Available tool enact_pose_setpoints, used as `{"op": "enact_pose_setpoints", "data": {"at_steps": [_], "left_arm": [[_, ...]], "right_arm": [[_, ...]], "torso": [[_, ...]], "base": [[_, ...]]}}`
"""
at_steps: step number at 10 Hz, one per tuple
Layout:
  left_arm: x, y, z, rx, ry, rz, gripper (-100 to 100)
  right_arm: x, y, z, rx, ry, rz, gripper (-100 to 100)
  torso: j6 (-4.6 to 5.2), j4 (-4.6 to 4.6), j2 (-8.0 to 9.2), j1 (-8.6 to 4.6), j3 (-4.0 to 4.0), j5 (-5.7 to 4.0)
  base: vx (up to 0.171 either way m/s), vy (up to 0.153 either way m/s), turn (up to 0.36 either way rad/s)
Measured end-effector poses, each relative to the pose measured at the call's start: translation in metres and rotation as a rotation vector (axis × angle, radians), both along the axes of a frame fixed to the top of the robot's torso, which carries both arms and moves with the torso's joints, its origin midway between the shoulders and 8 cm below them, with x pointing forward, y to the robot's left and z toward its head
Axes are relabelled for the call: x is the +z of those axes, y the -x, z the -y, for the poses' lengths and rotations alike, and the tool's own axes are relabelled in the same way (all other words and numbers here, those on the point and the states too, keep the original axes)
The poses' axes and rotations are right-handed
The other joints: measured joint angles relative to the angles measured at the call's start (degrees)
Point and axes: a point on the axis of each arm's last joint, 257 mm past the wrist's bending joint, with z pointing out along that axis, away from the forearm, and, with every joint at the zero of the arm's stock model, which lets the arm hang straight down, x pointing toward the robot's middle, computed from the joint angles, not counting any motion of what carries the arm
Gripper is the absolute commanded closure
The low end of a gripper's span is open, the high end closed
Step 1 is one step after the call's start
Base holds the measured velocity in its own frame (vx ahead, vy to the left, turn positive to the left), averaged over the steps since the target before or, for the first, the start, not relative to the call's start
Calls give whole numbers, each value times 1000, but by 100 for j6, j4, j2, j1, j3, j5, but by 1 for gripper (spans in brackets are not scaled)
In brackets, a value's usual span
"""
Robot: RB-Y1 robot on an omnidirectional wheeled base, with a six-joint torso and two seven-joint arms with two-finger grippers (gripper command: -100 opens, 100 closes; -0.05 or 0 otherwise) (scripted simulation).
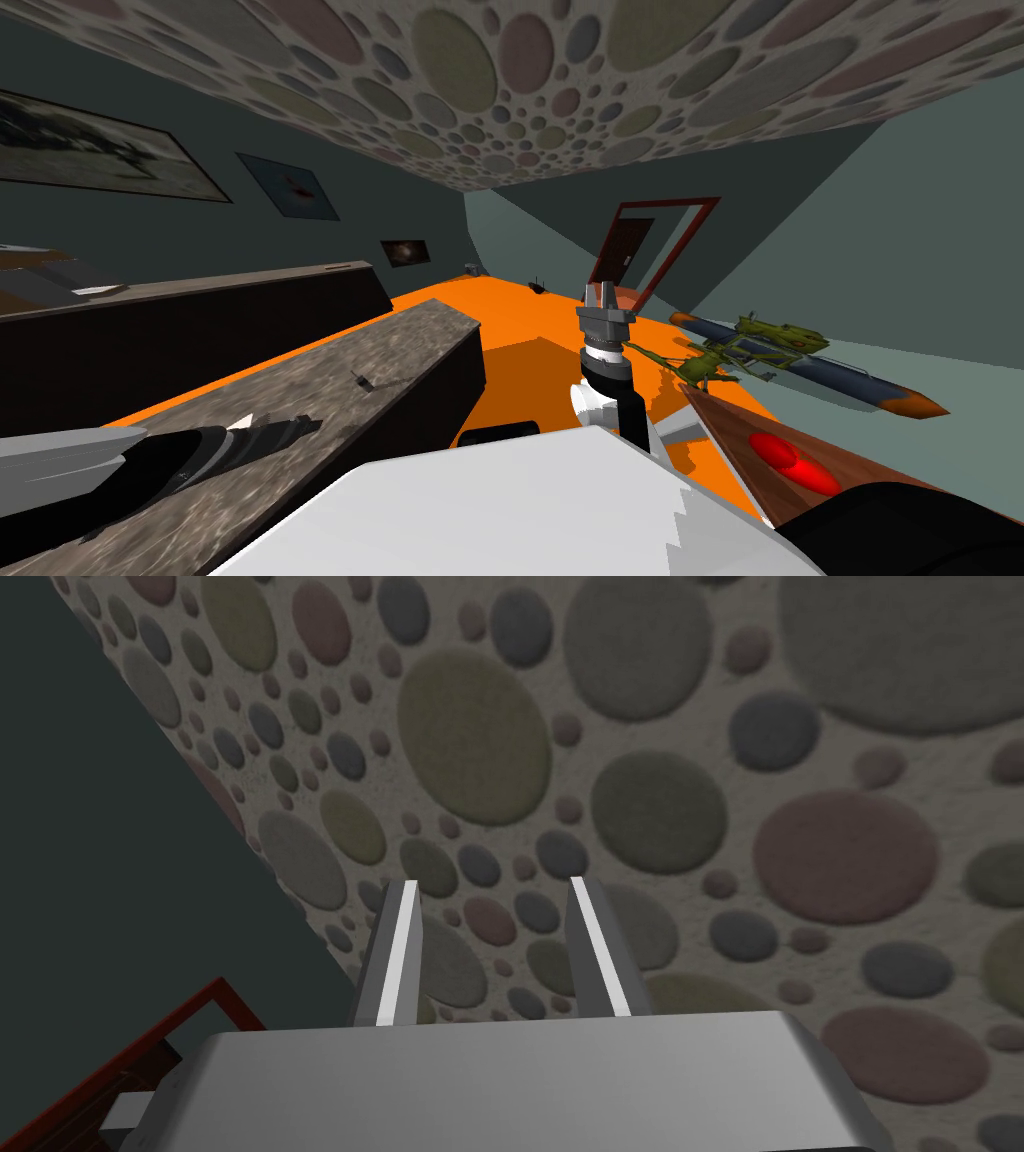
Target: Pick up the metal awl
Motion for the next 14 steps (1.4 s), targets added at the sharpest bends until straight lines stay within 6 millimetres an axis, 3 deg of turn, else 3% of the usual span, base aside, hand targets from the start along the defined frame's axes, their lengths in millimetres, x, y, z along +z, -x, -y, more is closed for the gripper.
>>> {"op": "enact_pose_setpoints", "data": {"at_steps": [3, 5, 14], "left_arm": [[0, 0, 0, 0, 0, 0, 100], [0, 0, 0, 0, 0, 0, -100], [23, -7, 7, 8, -27, -45, -100]], "right_arm": [[0, 0, 0, 0, 0, 0, 0], [0, 0, 0, 0, 0, 0, 0], [0, 0, 0, 0, 0, 0, 0]], "torso": [[0, -1, -5, -4, -3, -1], [0, -1, -5, -5, -3, -1], [2, -14, -54, -16, -32, -4]], "base": [[0, 0, 0], [29, -10, 1], [119, -35, 2]]}}
